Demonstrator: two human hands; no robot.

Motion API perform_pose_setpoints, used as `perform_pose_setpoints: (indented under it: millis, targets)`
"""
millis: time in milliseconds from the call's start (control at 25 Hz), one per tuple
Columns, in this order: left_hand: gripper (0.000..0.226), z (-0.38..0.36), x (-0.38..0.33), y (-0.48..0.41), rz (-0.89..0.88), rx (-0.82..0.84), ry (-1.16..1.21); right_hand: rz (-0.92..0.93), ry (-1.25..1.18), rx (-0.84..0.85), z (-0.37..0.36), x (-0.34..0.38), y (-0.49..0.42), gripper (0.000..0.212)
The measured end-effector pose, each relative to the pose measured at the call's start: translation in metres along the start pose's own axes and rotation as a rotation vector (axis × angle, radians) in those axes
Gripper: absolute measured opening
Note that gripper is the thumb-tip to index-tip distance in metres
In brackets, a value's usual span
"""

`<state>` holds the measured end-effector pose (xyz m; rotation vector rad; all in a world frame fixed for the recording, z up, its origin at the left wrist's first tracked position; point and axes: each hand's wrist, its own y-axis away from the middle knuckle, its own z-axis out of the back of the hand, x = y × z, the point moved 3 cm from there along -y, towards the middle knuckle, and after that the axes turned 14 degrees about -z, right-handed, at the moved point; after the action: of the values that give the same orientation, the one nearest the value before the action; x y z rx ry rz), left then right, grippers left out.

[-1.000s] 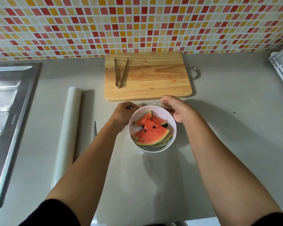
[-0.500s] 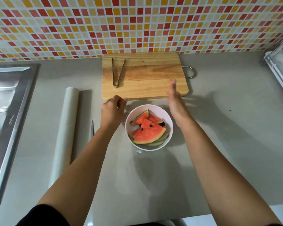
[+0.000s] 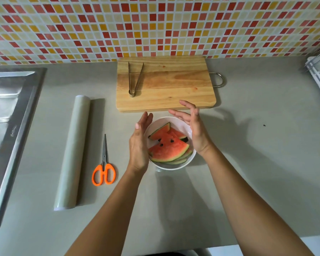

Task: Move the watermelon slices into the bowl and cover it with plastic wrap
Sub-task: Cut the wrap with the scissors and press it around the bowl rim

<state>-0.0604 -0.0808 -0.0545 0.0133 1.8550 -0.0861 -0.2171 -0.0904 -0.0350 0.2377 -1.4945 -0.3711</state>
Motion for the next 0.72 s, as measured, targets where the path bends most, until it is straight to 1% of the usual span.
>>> perform_pose_setpoints:
  millis: [120, 280, 400, 520, 600, 680, 720]
  targets:
    - [0.056, 0.0, 0.008, 0.0, 0.041, -0.059, 0.023, -0.046, -0.007, -0.024, -0.002, -0.005, -0.005, 0.085]
    - [0.065, 0.0, 0.014, -0.003, 0.091, -0.104, 0.009, -0.149, -0.002, -0.06, -0.002, -0.009, -0.01, 0.079]
    - [0.065, 0.0, 0.016, -0.005, 0.101, -0.104, -0.013, -0.219, 0.108, -0.123, 0.002, -0.012, -0.014, 0.094]
    - [0.061, -0.001, 0.015, -0.005, 0.091, -0.105, -0.052, -0.219, 0.217, -0.17, 0.002, -0.011, -0.017, 0.1]
    - [0.062, -0.001, 0.013, -0.005, 0.091, -0.099, -0.111, -0.26, 0.275, -0.163, 0.0, -0.008, -0.017, 0.107]
    - [0.061, 0.001, 0.012, -0.004, 0.106, -0.079, -0.164, -0.32, 0.377, -0.115, 0.001, -0.005, -0.017, 0.116]
    - [0.06, 0.001, 0.012, -0.004, 0.109, -0.064, -0.19, -0.34, 0.435, -0.087, 0.002, -0.003, -0.016, 0.115]
